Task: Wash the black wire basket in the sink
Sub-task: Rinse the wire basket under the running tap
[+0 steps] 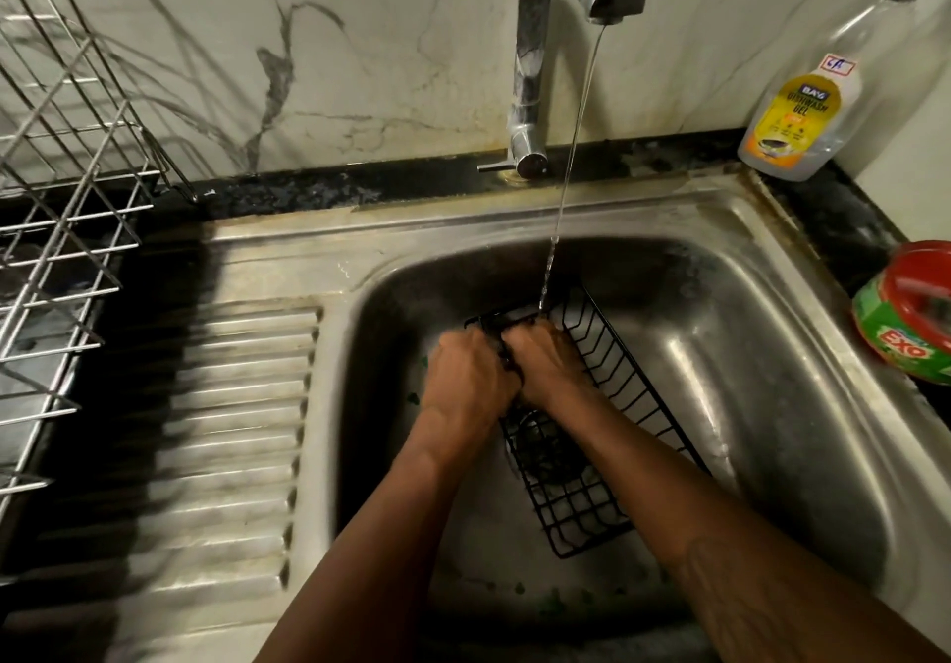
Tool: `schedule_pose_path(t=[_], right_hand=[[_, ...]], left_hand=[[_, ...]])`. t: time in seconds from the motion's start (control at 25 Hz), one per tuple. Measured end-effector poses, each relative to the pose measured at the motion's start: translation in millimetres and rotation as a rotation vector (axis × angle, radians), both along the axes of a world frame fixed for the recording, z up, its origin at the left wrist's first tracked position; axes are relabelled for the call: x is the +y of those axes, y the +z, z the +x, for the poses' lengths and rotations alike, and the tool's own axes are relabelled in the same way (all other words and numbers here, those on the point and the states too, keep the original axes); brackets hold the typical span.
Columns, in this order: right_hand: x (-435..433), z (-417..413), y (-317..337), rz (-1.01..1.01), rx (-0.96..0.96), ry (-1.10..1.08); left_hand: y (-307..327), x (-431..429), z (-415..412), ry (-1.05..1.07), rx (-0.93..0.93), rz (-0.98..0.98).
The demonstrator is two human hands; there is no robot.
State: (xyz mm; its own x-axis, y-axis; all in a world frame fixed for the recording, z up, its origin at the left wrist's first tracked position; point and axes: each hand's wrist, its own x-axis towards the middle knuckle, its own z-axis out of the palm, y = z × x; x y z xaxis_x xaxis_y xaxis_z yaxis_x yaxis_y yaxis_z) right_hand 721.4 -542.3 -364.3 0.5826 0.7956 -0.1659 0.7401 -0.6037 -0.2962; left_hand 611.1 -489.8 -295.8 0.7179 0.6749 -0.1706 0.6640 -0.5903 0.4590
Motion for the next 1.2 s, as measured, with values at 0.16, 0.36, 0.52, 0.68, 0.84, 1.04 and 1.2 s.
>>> schedule_pose_path(t=[0.16, 0.36, 0.52, 0.68, 0.84, 1.04, 1.2], right_hand=[[-11, 3, -3, 0.007, -0.006, 0.107], [-7, -1, 4, 0.006, 0.132, 0.280], [-12, 10, 0, -0.028, 0.158, 0.288], [-26, 30, 1, 0.311, 0.416, -0.121], [-25, 35, -9, 0.401, 0.727, -0.499], [-10, 45, -16, 0.512, 0.967, -0.734], [-15, 48, -3, 0.649, 1.414, -0.726]], left_hand=[[6, 5, 1, 0.107, 0.069, 0.222], [3, 11, 7, 0.015, 0.026, 0.242], [6, 14, 6, 0.079, 0.035, 0.265], [0, 10, 3, 0.082, 0.013, 0.171], [-12, 18, 4, 0.147, -0.045, 0.054], [-24, 11, 16, 0.398, -0.158, -0.057], [-32, -1, 23, 0.507, -0.408, -0.138]])
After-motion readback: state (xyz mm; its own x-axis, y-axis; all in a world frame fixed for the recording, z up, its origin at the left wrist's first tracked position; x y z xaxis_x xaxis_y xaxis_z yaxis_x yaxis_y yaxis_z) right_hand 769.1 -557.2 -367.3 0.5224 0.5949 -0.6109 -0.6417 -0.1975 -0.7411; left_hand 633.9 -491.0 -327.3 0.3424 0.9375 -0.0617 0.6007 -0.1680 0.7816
